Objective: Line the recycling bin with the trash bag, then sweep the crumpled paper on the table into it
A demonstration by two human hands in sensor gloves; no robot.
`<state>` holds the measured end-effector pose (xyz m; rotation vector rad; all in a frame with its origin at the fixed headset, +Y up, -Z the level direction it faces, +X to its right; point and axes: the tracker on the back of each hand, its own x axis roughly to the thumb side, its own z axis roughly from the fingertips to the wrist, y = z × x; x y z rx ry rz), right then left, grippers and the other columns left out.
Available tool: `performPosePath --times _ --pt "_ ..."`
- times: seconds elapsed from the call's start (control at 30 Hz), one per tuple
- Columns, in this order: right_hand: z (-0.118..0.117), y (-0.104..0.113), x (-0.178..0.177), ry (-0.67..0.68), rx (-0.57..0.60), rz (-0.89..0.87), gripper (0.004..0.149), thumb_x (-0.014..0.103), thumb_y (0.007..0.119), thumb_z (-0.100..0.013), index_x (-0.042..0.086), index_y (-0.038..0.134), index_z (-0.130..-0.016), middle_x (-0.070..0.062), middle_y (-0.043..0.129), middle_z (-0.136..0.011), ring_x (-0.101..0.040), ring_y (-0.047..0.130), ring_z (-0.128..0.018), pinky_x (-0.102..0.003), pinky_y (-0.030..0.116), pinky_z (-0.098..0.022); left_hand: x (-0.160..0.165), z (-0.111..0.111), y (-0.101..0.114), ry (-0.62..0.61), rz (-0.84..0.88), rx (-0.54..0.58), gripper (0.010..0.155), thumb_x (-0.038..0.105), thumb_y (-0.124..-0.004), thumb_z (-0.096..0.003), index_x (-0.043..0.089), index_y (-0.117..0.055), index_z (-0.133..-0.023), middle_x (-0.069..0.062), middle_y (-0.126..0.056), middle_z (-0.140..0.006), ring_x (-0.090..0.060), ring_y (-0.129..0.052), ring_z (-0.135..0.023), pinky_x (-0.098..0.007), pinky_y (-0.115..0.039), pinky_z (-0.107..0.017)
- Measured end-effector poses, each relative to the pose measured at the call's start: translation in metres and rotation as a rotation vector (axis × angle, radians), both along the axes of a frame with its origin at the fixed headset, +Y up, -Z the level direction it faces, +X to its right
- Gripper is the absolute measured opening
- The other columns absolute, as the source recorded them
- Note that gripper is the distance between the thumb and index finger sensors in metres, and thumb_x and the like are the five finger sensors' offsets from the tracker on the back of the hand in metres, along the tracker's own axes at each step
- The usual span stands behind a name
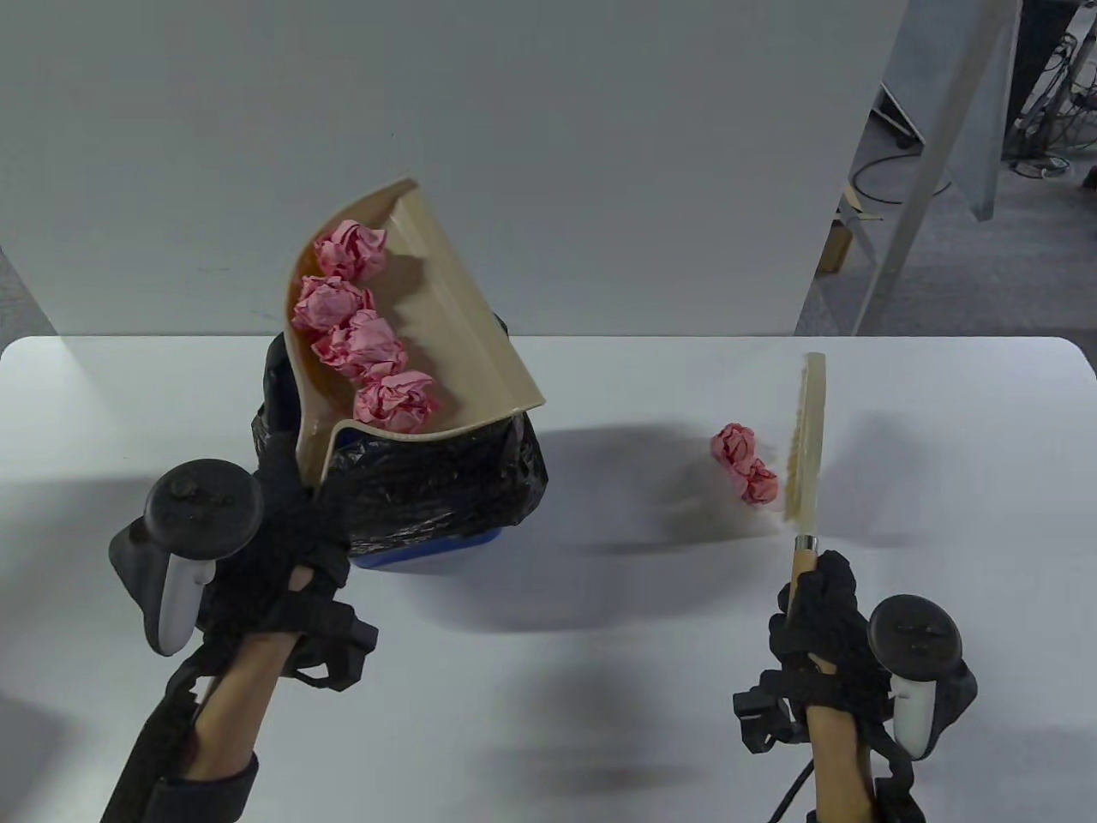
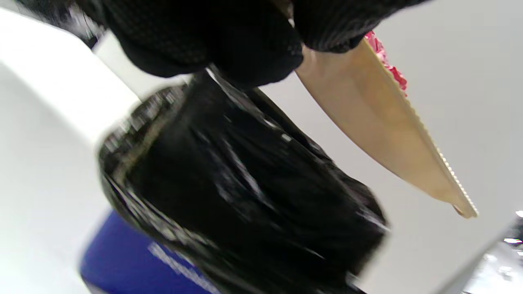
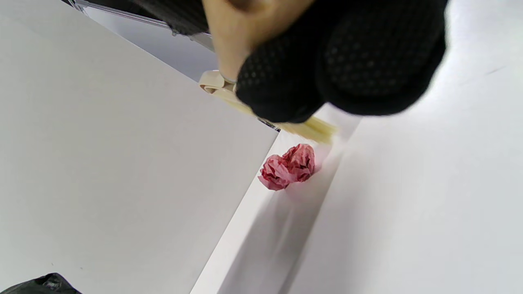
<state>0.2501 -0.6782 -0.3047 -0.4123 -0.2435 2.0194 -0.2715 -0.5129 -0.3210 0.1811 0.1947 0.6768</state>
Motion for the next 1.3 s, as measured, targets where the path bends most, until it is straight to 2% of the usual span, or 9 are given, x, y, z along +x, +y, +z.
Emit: performPosePath --times 0.33,0.5,0.73,0.93,1.0,1.1,1.17,1.2,1.3 --pt "0.001 0.0 -0.002 0.007 -0.013 0.001 0.058 0.028 0.052 -0.063 -0.005 0.039 -0.109 -0.027 0.079 -0.086 -0.026 0.096 -0.048 -0.043 0.091 -0.032 -0.012 -0.016 -0.01 0.228 -0.442 0.079 0.072 0.035 -0.073 -0.0598 0.01 -0.035 -0.116 -0.009 -0.064 -0.104 -0.015 -0.095 -0.061 -0.05 -0.084 -0.053" --pt "0.001 0.0 -0.003 0.01 -0.012 0.002 0.059 0.028 0.052 -0.063 -0.006 0.039 -0.109 -0.027 0.079 -0.086 -0.026 0.096 -0.048 -0.043 0.091 -0.032 -0.009 -0.012 -0.013 0.296 -0.611 0.17 0.072 0.036 -0.074 -0.059 0.016 -0.036 -0.117 -0.005 -0.063 -0.107 -0.018 -0.092 -0.066 -0.052 -0.081 -0.057" --pt "0.0 -0.001 -0.003 0.007 -0.014 0.006 0.058 0.028 0.052 -0.063 -0.005 0.04 -0.109 -0.027 0.079 -0.086 -0.026 0.096 -0.048 -0.043 0.091 -0.033 0.007 0.002 -0.003 0.418 -0.9 0.349 0.071 0.036 -0.074 -0.0587 0.018 -0.037 -0.117 -0.004 -0.062 -0.108 -0.019 -0.09 -0.07 -0.053 -0.078 -0.06" --pt "0.001 -0.001 -0.003 0.006 -0.014 0.011 0.058 0.028 0.052 -0.063 -0.005 0.04 -0.109 -0.027 0.079 -0.086 -0.026 0.096 -0.048 -0.043 0.091 -0.033 0.016 0.014 0.008 0.38 -0.671 0.404 0.072 0.036 -0.072 -0.0598 0.014 -0.033 -0.117 -0.007 -0.06 -0.108 -0.018 -0.089 -0.071 -0.052 -0.079 -0.06" --pt "0.001 -0.001 -0.004 0.005 -0.013 0.015 0.059 0.028 0.052 -0.063 -0.005 0.04 -0.109 -0.027 0.079 -0.086 -0.026 0.096 -0.048 -0.043 0.091 -0.033 0.023 0.019 0.008 0.297 -0.531 0.406 0.072 0.037 -0.071 -0.0602 0.012 -0.033 -0.116 -0.008 -0.06 -0.107 -0.016 -0.091 -0.069 -0.051 -0.081 -0.058" --pt "0.0 -0.001 -0.004 0.001 -0.008 0.019 0.059 0.029 0.053 -0.063 -0.005 0.04 -0.109 -0.027 0.079 -0.086 -0.026 0.096 -0.048 -0.043 0.091 -0.033 0.039 0.024 0.003 0.072 -0.25 0.374 0.072 0.038 -0.071 -0.0607 0.01 -0.033 -0.116 -0.009 -0.061 -0.106 -0.014 -0.092 -0.067 -0.049 -0.083 -0.056" --pt "0.0 -0.001 -0.004 0.0 -0.006 0.022 0.059 0.029 0.054 -0.063 -0.005 0.04 -0.109 -0.027 0.079 -0.086 -0.026 0.096 -0.049 -0.043 0.09 -0.033 0.052 0.024 -0.002 -0.048 -0.142 0.36 0.072 0.038 -0.07 -0.0611 0.01 -0.033 -0.116 -0.01 -0.061 -0.106 -0.013 -0.092 -0.066 -0.048 -0.084 -0.055" --pt "0.0 -0.001 -0.004 -0.002 -0.005 0.022 0.06 0.03 0.055 -0.063 -0.005 0.04 -0.109 -0.027 0.079 -0.086 -0.027 0.096 -0.049 -0.043 0.09 -0.033 0.063 0.024 -0.007 -0.104 -0.098 0.354 0.072 0.038 -0.07 -0.0612 0.01 -0.033 -0.116 -0.01 -0.061 -0.106 -0.013 -0.092 -0.066 -0.048 -0.084 -0.055" --pt "0.0 0.0 -0.003 -0.008 0.0 0.019 0.06 0.03 0.055 -0.063 -0.005 0.04 -0.11 -0.027 0.079 -0.086 -0.027 0.096 -0.049 -0.044 0.09 -0.033 0.095 0.025 -0.017 -0.161 -0.105 0.359 0.073 0.039 -0.069 -0.0614 0.01 -0.032 -0.116 -0.01 -0.06 -0.107 -0.012 -0.092 -0.067 -0.047 -0.085 -0.056"
